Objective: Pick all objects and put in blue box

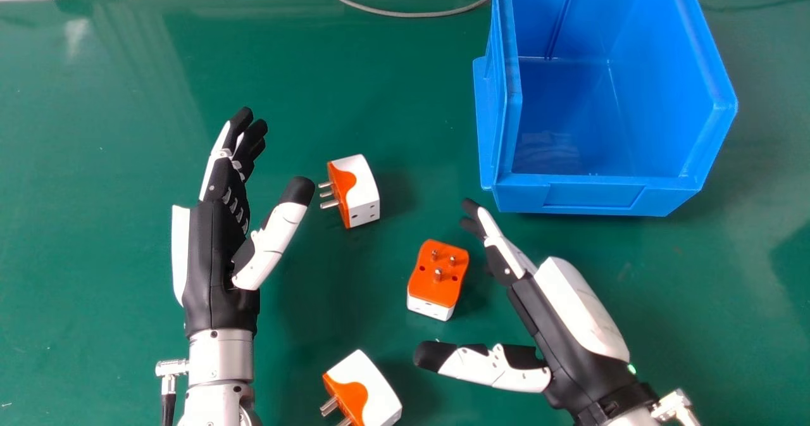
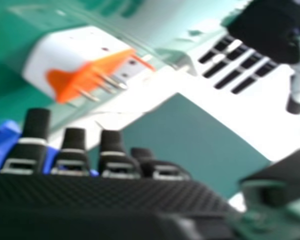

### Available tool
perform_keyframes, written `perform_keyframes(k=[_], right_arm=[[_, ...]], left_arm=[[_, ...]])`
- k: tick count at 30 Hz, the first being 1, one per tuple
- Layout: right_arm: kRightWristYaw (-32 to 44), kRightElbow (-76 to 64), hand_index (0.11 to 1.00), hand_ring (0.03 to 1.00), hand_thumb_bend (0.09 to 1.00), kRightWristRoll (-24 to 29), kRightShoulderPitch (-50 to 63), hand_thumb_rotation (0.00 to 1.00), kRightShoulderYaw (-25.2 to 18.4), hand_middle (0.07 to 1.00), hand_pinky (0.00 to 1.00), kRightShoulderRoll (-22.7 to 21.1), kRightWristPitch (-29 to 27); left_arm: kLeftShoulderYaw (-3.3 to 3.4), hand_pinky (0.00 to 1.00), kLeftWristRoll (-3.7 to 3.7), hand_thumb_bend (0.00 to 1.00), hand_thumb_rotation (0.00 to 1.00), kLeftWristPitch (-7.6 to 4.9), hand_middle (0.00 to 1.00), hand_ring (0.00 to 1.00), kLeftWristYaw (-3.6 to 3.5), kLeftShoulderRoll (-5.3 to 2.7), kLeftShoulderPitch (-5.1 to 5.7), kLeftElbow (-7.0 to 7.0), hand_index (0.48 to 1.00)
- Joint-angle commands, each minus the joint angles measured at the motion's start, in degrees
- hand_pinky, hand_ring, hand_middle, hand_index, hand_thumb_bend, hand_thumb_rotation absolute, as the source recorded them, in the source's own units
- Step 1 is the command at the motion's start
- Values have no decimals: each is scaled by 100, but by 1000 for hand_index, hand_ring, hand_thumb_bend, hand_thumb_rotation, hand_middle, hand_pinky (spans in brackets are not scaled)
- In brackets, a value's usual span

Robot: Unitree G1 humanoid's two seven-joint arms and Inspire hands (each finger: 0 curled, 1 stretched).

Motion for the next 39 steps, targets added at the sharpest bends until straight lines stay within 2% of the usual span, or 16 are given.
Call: perform_keyframes(k=[1,3,6,8,12,15,18,22,24,27,29,31,36,39], right_arm=[[-134,-9,981,935,766,39,-78,811,-40,939,811,-10,-159],[-142,-54,979,935,765,-85,-103,811,-35,938,817,-28,-73],[-150,-165,982,935,772,-364,-158,814,-11,938,818,-88,57],[-68,-278,982,934,773,-555,-197,815,3,938,815,-118,218],[216,-552,988,937,785,-797,-259,792,48,944,807,-185,586],[483,-786,993,937,800,-1013,-320,760,94,947,799,-259,907],[1156,-1187,993,937,815,-1210,-380,747,157,948,795,-352,1519],[2054,-1677,996,950,827,-1402,-513,725,219,960,824,-404,2293],[2265,-1808,994,957,828,-1464,-572,695,240,964,840,-405,2513],[2442,-1923,989,968,824,-1507,-644,649,272,971,861,-414,2728],[2535,-1994,988,971,822,-1578,-680,639,304,973,868,-415,2843],[2608,-2034,988,974,820,-1652,-724,629,342,976,873,-425,2928],[2975,-2152,986,984,804,-1750,-867,588,425,983,900,-498,3175],[3120,-2221,986,985,797,-1780,-949,571,464,983,919,-512,3297]], left_arm=[[-15,965,19,874,584,-70,898,912,1,-23,-56,-40,897],[-6,961,4,870,585,-82,898,911,-1,-29,-71,-19,899],[-7,957,32,869,584,-71,896,909,39,-31,-70,-28,899],[-9,954,13,869,584,-55,895,908,30,-41,-62,-55,899],[-18,954,89,868,584,-63,893,907,96,-13,-48,-67,898],[-12,947,79,867,587,-63,892,906,101,-5,-54,-46,899],[-16,941,89,868,589,-64,891,904,117,5,-57,-30,898],[-16,939,11,873,590,-49,890,904,58,-12,-51,-42,897],[-17,943,45,875,588,-57,890,905,95,-4,-44,-48,897],[-21,942,126,873,588,-78,890,903,167,25,-38,-39,899],[-19,943,118,872,590,-76,890,903,159,24,-33,-39,900],[-17,944,69,870,592,-34,890,903,123,2,-22,-68,901],[-16,947,106,875,589,-91,889,905,156,9,-30,-44,900],[-20,938,130,870,590,-82,889,902,169,25,-28,-40,900]])
